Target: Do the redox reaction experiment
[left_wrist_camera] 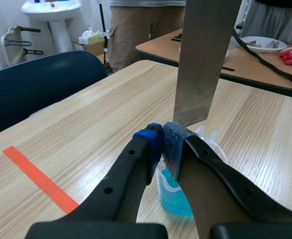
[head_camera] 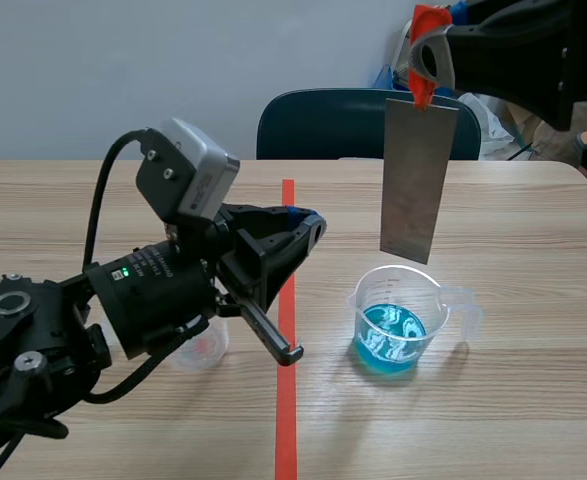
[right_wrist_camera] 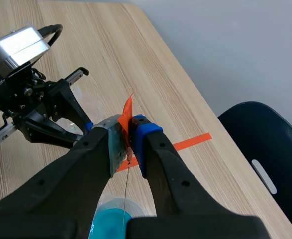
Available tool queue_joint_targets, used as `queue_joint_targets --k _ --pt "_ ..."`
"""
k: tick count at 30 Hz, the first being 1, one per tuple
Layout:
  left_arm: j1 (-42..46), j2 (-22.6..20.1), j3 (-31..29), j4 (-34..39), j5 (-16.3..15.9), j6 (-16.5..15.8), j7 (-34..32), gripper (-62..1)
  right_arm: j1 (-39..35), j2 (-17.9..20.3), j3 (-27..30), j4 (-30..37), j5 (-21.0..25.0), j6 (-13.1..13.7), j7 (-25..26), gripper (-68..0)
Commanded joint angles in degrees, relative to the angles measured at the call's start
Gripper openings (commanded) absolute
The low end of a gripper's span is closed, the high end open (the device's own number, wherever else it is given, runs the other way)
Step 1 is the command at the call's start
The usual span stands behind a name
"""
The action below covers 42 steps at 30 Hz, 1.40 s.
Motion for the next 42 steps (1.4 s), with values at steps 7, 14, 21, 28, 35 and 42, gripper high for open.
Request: queue_joint_targets --k 7,14,21,28,35,42 --pt "-2.6 4.0 2.0 -3.5 -0.5 1.6 -0.6 -58.0 0.8 0.2 0.8 0.8 0.6 0.3 0.6 -66.9" --pt "-3.5 7.3 2.1 -6.3 -0.3 2.7 -0.7 -58.0 0.8 0.2 0.8 0.8 0.6 0.3 0.6 -66.9" --pt "-4.3 8.4 3.1 -6.7 -0.3 3.1 -0.7 -58.0 0.8 0.2 0.8 0.8 0.6 0.3 0.4 -66.9" --pt "-4.3 8.7 3.1 -6.7 -0.3 3.1 -0.7 -58.0 0.8 0.2 0.8 0.8 0.6 0.3 0.2 -66.9" --pt "-4.3 8.7 3.1 -6.7 -0.1 3.1 -0.7 -58.0 0.8 0.2 0.8 0.8 0.6 0.3 0.2 -66.9" --pt "-4.0 8.3 3.1 -6.7 -0.1 3.1 -0.9 -58.0 0.8 0.2 0.8 0.8 0.6 0.3 0.2 -66.9"
